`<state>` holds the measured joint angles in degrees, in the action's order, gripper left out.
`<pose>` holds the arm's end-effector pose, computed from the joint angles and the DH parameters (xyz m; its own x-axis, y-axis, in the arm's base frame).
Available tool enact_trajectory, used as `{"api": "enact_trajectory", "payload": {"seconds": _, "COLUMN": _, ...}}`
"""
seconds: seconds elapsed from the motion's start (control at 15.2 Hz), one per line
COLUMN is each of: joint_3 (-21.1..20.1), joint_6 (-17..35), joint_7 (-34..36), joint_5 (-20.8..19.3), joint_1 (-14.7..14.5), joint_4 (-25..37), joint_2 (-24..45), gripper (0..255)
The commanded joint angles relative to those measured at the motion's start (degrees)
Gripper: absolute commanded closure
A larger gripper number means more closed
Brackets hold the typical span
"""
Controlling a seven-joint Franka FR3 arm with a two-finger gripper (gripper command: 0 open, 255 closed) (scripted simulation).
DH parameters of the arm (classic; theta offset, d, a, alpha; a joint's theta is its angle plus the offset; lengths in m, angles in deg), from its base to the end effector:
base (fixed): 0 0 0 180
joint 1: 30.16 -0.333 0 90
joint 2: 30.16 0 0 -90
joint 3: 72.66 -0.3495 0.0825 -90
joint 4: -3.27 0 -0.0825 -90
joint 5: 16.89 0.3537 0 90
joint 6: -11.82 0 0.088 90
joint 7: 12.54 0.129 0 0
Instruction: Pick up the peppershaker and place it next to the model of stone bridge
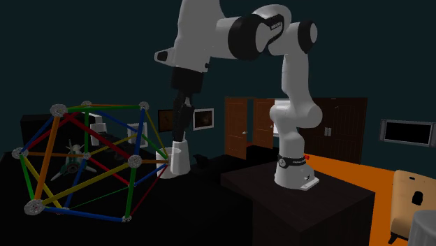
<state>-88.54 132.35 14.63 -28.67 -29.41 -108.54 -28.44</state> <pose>0.5383 0.1300 0.4988 0.9774 -0.1049 0.1833 -0.1260 -0.9862 0.1074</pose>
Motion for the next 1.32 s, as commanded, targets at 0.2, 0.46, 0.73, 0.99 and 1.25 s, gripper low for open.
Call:
{"api": "enact_trajectory", "payload": {"seconds": 0.2, "joint_3": 0.0, "joint_6": -3.7, "joint_7": -1.1, "joint_5": 0.7, "joint_1": 0.1, "joint_4": 3.0, "joint_2": -0.8, "gripper": 255}}
{"api": "enact_trajectory", "payload": {"seconds": 0.46, "joint_3": 0.0, "joint_6": -6.7, "joint_7": -1.7, "joint_5": 1.1, "joint_1": 0.0, "joint_4": 5.6, "joint_2": -1.2, "gripper": 255}}
{"api": "enact_trajectory", "payload": {"seconds": 0.73, "joint_3": 0.0, "joint_6": -9.2, "joint_7": -2.1, "joint_5": 1.3, "joint_1": 0.0, "joint_4": 8.0, "joint_2": -1.4, "gripper": 255}}
{"api": "enact_trajectory", "payload": {"seconds": 0.99, "joint_3": 2.8, "joint_6": -7.8, "joint_7": -7.9, "joint_5": 2.6, "joint_1": 2.8, "joint_4": 5.3, "joint_2": -3.7, "gripper": 255}}
{"api": "enact_trajectory", "payload": {"seconds": 1.25, "joint_3": 5.6, "joint_6": -6.7, "joint_7": -13.6, "joint_5": 3.6, "joint_1": 5.4, "joint_4": 3.8, "joint_2": -5.1, "gripper": 255}}
